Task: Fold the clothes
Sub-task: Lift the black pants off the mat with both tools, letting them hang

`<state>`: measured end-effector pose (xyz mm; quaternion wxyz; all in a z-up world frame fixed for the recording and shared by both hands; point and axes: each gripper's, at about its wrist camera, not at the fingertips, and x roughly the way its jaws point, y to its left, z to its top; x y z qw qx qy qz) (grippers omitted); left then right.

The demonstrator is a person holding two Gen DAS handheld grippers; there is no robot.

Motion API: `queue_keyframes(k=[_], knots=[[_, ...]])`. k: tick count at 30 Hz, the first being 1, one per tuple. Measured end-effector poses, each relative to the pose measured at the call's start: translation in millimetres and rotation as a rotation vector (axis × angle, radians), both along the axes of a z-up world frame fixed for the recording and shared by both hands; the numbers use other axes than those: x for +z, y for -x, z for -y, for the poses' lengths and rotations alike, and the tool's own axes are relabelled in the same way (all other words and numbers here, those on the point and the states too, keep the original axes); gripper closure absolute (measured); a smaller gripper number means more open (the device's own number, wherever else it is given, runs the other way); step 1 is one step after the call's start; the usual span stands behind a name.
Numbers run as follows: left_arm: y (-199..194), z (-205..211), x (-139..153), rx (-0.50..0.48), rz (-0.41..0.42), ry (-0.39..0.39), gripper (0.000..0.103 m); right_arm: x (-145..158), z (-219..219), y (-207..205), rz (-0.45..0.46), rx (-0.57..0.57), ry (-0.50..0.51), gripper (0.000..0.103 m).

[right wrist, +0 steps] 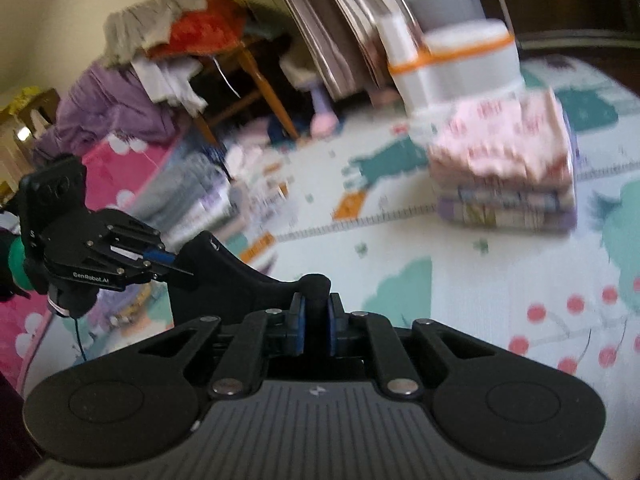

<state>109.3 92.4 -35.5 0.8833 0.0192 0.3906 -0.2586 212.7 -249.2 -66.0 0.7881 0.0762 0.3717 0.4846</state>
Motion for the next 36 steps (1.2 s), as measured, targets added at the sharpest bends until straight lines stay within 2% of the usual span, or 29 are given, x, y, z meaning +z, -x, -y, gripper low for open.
queue_keyframes(k=[9,16,21,25,30,33,36], knots=[[23.0,13.1,60.0,-0.018,0.138,0.041,0.098,69.2,15.8,1.9,0.147,-0.018,-0.100,0.090],[42.9,53.0,83.6,-0.111,0.161,0.092,0.098,112.6,44.2,16.0,0.251,-0.008,-0.102,0.091],[51.5,84.7,105.2,-0.173,0.178,0.167,0.098,142.1,73.6,36.9,0.329,-0.012,-0.087,0.091],[50.3,103.0,126.0,-0.189,0.154,0.285,0.098,166.2,100.4,48.9,0.386,-0.067,-0.101,0.091],[44.4,106.5,146.1,-0.172,0.110,0.415,0.098,190.7,121.0,55.3,0.437,-0.137,-0.180,0.091],[41.9,101.6,140.1,-0.135,0.096,0.406,0.098,182.6,102.7,41.7,0.420,-0.115,-0.155,0.091],[37.1,87.9,109.3,-0.055,0.028,0.366,0.098,174.6,84.3,28.2,0.402,-0.093,-0.130,0.091]])
